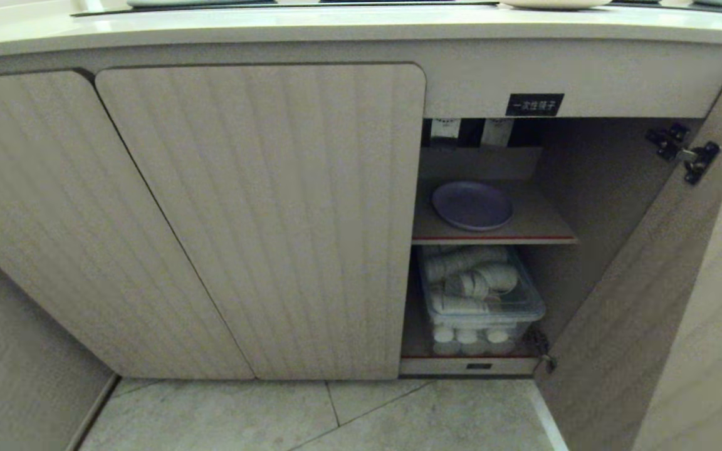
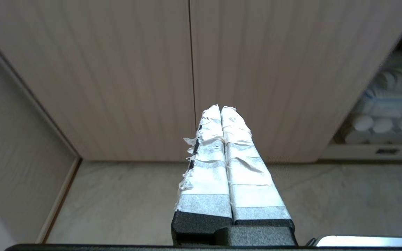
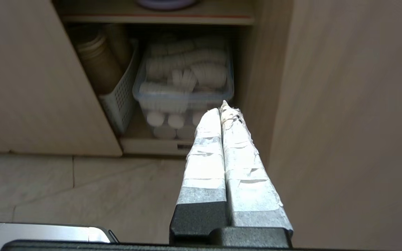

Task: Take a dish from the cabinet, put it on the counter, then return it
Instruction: Take the plate from the cabinet

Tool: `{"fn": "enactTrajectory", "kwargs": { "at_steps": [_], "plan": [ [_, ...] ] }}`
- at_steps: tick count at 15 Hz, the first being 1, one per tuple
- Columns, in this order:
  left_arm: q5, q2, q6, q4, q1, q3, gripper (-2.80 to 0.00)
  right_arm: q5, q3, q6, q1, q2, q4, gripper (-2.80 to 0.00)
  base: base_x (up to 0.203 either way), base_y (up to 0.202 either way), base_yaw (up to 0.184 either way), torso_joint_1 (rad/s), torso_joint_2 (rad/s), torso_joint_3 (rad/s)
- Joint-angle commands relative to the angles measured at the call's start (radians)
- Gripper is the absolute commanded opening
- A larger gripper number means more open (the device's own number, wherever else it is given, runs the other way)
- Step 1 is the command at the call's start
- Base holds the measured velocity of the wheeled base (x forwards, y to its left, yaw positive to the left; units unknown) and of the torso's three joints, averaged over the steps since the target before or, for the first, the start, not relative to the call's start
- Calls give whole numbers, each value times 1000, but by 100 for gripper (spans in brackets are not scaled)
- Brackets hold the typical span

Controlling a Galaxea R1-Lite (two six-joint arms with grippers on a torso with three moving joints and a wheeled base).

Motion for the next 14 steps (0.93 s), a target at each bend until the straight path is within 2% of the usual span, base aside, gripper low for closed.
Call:
{"fn": "enactTrajectory", "kwargs": {
  "at_steps": [1,11,14],
  "plan": [
    [0,0,-1,0,0,0,-280,0,0,0,1,1,-1,-280,196,0,2,-2,3,6],
    [2,0,-1,0,0,0,-280,0,0,0,0,1,-1,-280,195,0,2,4,2,1],
    [2,0,-1,0,0,0,-280,0,0,0,0,1,-1,-280,34,0,1,2,0,-1]
  ]
}}
